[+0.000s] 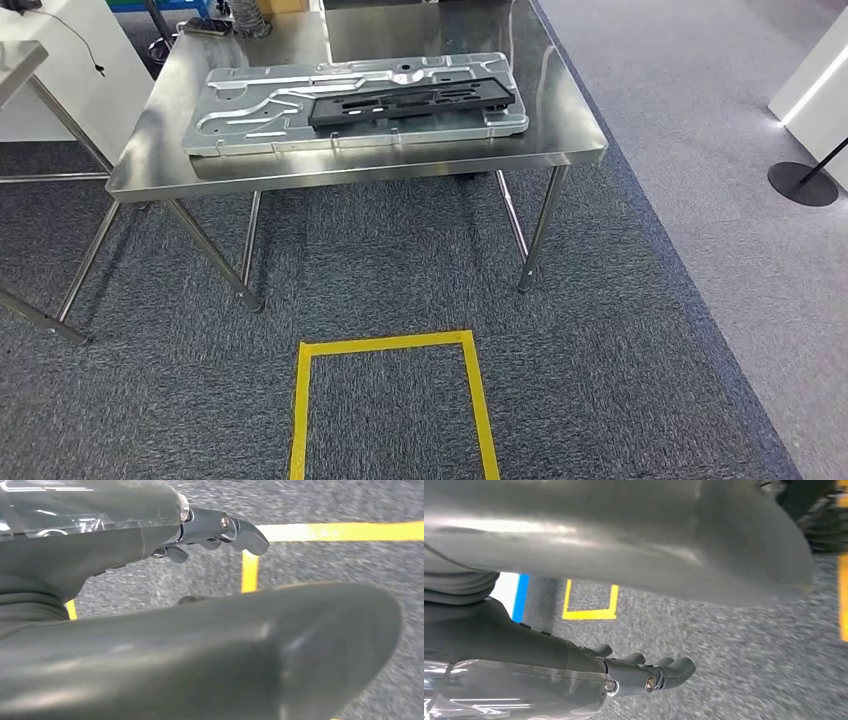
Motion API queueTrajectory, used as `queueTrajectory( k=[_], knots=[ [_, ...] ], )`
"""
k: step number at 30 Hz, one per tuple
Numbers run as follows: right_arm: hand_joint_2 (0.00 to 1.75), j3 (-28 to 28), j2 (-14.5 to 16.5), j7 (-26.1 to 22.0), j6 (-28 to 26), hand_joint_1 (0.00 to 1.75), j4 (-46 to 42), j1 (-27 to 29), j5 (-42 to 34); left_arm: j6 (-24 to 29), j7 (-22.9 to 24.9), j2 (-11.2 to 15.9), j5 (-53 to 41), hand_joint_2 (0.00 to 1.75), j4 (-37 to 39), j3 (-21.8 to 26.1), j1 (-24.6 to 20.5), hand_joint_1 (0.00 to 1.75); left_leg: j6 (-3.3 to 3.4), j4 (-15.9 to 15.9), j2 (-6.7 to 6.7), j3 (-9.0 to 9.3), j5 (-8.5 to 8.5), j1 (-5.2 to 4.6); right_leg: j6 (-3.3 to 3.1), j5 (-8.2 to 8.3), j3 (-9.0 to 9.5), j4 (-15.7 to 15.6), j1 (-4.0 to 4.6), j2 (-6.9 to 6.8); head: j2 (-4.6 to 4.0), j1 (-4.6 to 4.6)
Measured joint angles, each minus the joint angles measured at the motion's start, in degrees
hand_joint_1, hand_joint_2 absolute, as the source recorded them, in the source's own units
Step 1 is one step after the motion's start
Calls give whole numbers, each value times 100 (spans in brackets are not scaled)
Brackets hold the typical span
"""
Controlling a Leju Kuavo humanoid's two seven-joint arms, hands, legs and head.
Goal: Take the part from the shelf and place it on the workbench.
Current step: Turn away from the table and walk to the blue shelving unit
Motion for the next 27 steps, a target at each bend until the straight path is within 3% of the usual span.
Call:
queueTrajectory(
  k=[2,4,5,6,8,9,10,12,13,14,15,17,19,20,21,23,24,25,27],
  knots=[
    [0,0,7,6,5,0,3,-2,1,1,0,2,4,0,0,0,-8,0,64,-567,-5,560,271,-8,23,120,-179,45,14,2,1,-1],
    [0,0,17,16,9,0,5,-7,1,2,-1,3,10,0,0,-1,-34,0,143,-1456,-10,1198,209,-39,70,224,-279,79,33,0,1,-1],
    [0,0,22,20,11,0,6,-9,0,3,-4,3,14,0,0,-1,-46,0,183,-1748,-12,1375,130,-59,102,280,-299,81,34,-5,1,0],
    [0,0,23,22,12,0,7,-7,0,7,-8,3,18,0,0,-2,-51,0,220,-1892,-10,1433,93,-81,138,338,-309,69,33,-10,0,1],
    [0,0,22,21,13,0,9,5,0,15,-19,1,30,0,1,-1,-38,0,308,-1934,9,1361,196,-80,211,380,-342,61,13,-8,0,1],
    [0,0,22,20,12,0,9,13,0,19,-25,1,37,0,1,0,-31,0,358,-1947,22,1304,271,-72,239,244,-389,152,5,1,0,1],
    [0,0,22,16,9,0,10,23,0,22,-33,1,45,0,1,1,-27,0,398,-1963,33,1230,355,-60,263,0,-463,352,-2,12,1,1],
    [0,0,24,5,5,0,15,30,0,32,-52,3,58,0,0,5,-25,0,443,-1958,41,1039,505,-65,300,-633,-649,1058,-23,27,1,1],
    [0,0,25,-1,4,0,17,32,0,36,-61,4,64,0,1,7,-22,0,441,-1945,41,939,576,-71,319,-816,-707,1414,-32,31,1,1],
    [0,0,25,-7,4,0,19,32,0,38,-69,4,69,0,1,8,-20,0,434,-1921,42,830,645,-75,335,-850,-697,1653,-40,32,1,1],
    [0,0,24,-10,4,0,20,31,0,38,-75,3,74,0,2,9,-19,0,421,-1887,43,719,706,-75,345,-754,-600,1711,-46,32,1,1],
    [0,-1,16,-15,5,0,18,24,0,52,-71,-1,87,0,2,9,-23,0,388,-1803,41,508,797,-70,333,-454,-109,1237,-50,32,1,1],
    [0,-2,4,-16,6,0,17,2,0,83,-33,-13,104,0,2,13,-28,0,339,-1705,39,357,857,-83,277,-486,544,370,-28,28,1,0],
    [0,-2,0,-16,5,0,16,-8,0,96,-13,-19,110,0,2,17,-31,0,308,-1667,42,318,889,-89,240,-571,749,58,-13,25,1,1],
    [0,-2,-3,-17,5,0,16,-13,0,105,2,-22,113,0,2,22,-31,0,274,-1650,46,296,926,-92,199,-641,842,-110,4,23,0,1],
    [0,-2,-3,-16,5,0,17,-9,0,113,13,-25,115,0,2,32,-27,0,200,-1644,47,277,976,-80,109,-594,803,-161,-2,10,0,2],
    [0,-2,-4,-15,6,0,17,-8,0,115,16,-25,115,0,2,37,-23,0,164,-1578,33,240,908,-70,60,-545,769,-166,-12,2,0,1],
    [0,-2,-5,-14,6,0,18,-7,0,117,17,-25,115,0,2,43,-20,0,128,-1410,17,168,751,-61,20,-492,727,-176,-24,-8,1,1],
    [0,-3,-8,-13,4,0,18,-4,0,120,27,-30,115,0,2,55,-14,0,65,-728,-6,-77,255,-33,-20,-404,617,-170,-25,-16,0,1]
  ],
)
